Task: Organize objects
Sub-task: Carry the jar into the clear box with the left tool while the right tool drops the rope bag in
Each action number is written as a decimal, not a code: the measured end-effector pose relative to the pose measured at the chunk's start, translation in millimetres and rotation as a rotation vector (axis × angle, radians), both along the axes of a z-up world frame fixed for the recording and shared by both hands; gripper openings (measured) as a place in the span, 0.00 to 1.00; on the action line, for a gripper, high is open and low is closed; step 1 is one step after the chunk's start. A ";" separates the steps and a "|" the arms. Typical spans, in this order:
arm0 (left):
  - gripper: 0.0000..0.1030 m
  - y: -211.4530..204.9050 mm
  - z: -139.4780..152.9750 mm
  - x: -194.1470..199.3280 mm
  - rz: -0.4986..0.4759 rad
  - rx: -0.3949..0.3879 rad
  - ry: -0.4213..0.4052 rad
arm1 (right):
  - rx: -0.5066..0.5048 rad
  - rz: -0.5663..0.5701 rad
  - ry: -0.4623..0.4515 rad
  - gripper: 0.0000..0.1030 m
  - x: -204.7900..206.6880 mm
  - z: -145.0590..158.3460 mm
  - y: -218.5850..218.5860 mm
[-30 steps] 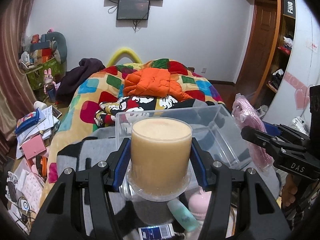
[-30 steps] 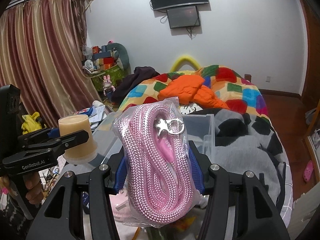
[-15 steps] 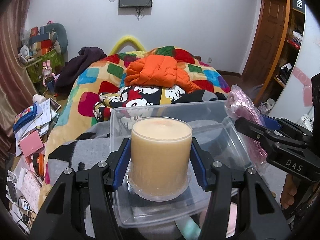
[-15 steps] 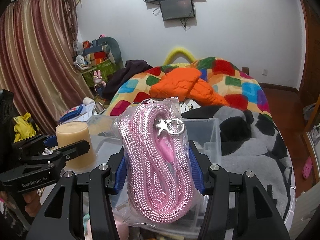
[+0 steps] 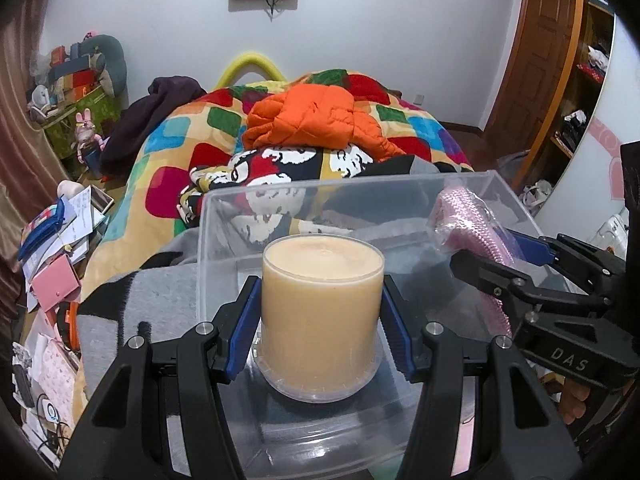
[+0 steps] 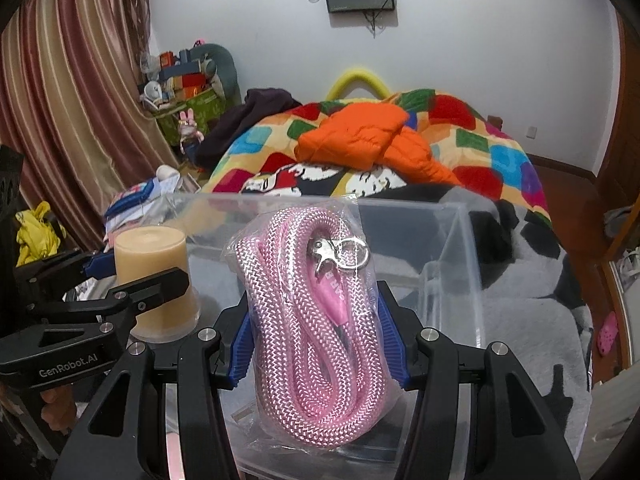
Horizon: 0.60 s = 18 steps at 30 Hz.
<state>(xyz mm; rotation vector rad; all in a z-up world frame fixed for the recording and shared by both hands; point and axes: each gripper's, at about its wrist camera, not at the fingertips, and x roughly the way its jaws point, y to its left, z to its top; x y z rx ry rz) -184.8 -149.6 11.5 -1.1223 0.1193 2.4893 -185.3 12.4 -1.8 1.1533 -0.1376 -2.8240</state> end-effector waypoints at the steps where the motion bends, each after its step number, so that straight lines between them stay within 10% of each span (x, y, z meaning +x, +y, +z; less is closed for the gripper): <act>1: 0.55 0.8 -1.0 0.0 -0.005 0.002 -0.003 | 0.017 0.002 0.000 0.49 0.5 -0.8 -1.7; 18: 0.55 8.0 -6.0 6.2 -0.022 -0.044 0.013 | 0.053 0.050 -0.083 0.51 -3.7 -14.9 -14.4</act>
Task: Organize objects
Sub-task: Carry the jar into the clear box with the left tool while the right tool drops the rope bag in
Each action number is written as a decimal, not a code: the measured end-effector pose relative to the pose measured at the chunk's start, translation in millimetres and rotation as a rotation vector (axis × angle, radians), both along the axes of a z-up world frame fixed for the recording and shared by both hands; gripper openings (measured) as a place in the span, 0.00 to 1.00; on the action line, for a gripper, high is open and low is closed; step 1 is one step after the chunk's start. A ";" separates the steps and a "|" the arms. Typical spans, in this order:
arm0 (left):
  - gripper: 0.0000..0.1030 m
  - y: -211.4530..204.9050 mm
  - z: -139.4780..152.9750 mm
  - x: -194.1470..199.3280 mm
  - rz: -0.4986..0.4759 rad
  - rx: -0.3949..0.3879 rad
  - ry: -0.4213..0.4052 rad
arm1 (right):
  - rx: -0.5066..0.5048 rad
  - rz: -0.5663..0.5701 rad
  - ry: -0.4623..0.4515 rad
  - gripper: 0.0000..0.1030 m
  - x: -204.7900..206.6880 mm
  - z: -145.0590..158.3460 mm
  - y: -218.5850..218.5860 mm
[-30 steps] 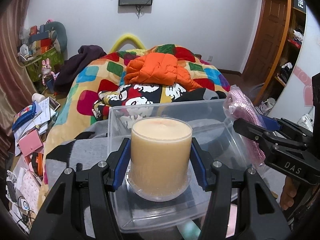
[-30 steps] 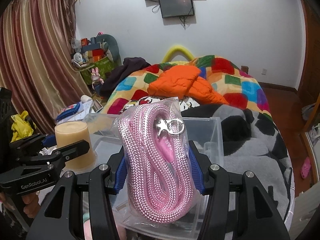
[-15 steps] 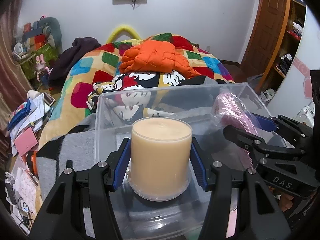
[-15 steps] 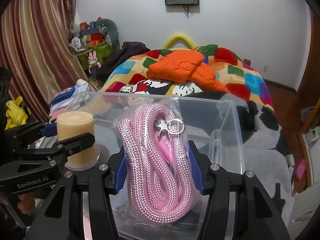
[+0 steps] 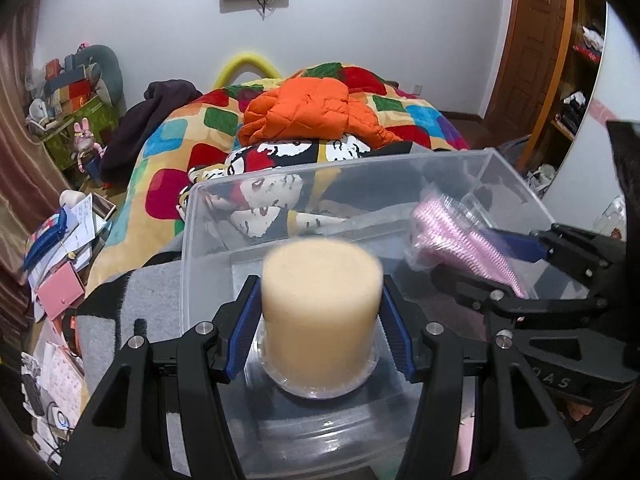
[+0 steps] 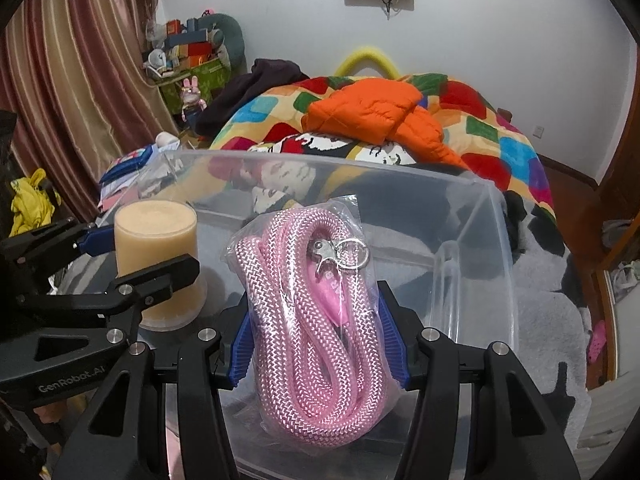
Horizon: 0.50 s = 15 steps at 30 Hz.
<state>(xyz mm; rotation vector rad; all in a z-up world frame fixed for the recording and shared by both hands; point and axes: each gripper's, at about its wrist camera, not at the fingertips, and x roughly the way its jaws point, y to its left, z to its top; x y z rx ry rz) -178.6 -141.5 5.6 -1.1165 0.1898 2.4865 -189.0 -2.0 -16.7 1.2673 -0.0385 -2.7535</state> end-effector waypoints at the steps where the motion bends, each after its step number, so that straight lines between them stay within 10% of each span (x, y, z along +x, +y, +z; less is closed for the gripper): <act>1: 0.55 -1.2 0.5 -0.4 -0.002 0.008 -0.007 | -0.002 0.002 -0.002 0.51 0.0 -0.2 -0.1; 15: 0.64 -20.5 21.6 14.6 -0.009 0.082 0.015 | 0.020 -0.012 0.077 0.70 19.0 21.1 -4.4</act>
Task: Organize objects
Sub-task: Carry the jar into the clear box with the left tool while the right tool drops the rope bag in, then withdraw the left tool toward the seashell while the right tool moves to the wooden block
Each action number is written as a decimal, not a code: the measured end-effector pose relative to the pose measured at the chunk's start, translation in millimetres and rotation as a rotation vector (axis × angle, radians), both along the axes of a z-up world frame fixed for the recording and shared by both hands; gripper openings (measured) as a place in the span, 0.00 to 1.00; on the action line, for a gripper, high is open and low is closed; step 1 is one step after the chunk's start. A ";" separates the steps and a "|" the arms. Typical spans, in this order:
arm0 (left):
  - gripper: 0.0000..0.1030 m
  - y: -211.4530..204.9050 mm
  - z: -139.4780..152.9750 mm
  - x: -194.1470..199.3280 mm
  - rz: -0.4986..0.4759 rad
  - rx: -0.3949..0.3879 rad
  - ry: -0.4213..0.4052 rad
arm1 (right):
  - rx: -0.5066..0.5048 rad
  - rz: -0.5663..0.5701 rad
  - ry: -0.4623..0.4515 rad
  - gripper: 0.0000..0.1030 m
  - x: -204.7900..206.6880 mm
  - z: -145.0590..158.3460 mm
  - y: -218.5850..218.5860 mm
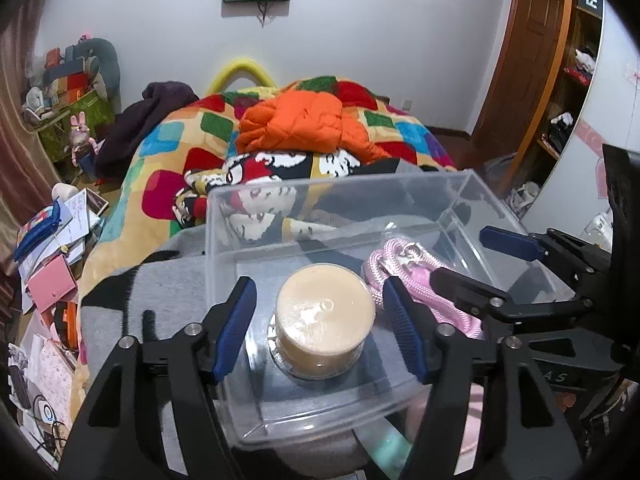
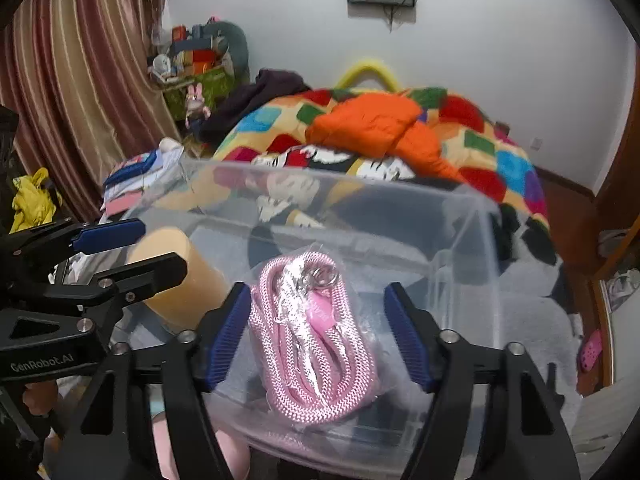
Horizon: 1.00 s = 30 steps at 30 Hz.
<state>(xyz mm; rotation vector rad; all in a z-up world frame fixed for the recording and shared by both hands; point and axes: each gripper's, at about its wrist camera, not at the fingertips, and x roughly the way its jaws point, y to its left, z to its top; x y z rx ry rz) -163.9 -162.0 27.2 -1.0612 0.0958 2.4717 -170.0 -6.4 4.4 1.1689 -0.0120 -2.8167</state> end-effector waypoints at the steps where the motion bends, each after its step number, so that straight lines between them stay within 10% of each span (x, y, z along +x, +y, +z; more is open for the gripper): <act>1: 0.65 -1.6 2.8 2.0 0.001 0.003 0.008 | 0.002 -0.005 0.013 0.72 3.4 3.6 0.8; 12: 0.88 -20.0 29.9 37.5 0.009 0.029 0.101 | 0.007 -0.074 0.114 0.79 48.1 34.9 19.8; 30: 0.90 -51.9 18.2 81.8 0.016 0.003 0.097 | 0.072 -0.128 0.184 0.82 117.3 51.2 33.6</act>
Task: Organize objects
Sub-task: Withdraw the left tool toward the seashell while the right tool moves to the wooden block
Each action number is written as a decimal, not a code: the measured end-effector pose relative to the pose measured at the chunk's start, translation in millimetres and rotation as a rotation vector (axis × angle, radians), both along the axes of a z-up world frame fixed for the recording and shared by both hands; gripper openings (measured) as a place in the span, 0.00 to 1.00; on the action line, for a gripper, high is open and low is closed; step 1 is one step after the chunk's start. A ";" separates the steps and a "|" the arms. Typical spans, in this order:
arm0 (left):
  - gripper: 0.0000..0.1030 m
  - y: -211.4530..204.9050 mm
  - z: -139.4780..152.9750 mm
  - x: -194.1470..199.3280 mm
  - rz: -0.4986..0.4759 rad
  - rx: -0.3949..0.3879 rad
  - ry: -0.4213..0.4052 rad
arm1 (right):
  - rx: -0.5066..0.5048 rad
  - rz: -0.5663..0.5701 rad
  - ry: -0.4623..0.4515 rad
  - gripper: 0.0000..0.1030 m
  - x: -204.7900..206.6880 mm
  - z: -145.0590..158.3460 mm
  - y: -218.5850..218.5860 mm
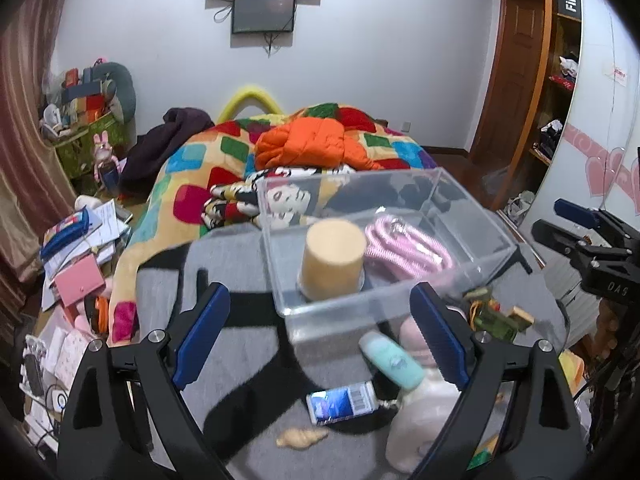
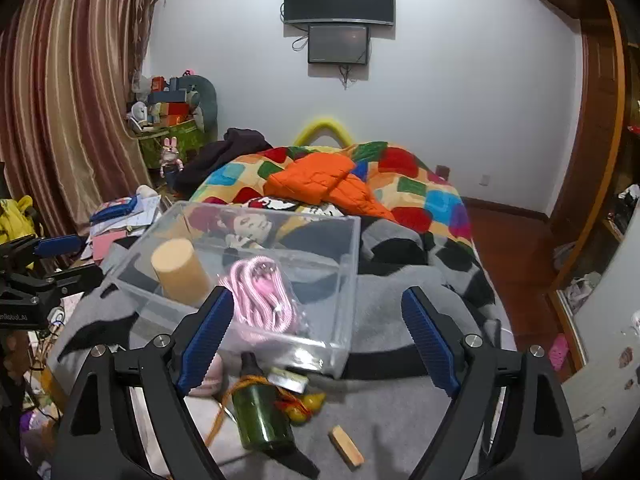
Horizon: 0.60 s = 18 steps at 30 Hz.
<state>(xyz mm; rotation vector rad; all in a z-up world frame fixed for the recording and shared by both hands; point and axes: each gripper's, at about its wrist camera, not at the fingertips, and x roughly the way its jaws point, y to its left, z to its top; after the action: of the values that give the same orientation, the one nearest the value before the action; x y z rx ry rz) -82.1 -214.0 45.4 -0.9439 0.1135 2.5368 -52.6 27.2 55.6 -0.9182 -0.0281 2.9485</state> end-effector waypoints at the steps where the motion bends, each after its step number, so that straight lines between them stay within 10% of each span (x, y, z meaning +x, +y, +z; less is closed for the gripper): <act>1: 0.90 -1.4 -1.6 1.4 0.005 -0.002 -0.003 | 0.001 -0.004 -0.003 0.82 2.5 -1.0 1.0; 18: 0.90 -31.9 -45.0 30.1 0.059 -0.024 -0.112 | -0.006 -0.041 -0.125 0.82 26.1 -44.8 9.5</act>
<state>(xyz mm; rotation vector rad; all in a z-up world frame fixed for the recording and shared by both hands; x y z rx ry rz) -52.1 -245.8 0.3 -1.1121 0.0841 2.5342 -26.5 36.7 10.8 -1.0889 -0.0048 2.8512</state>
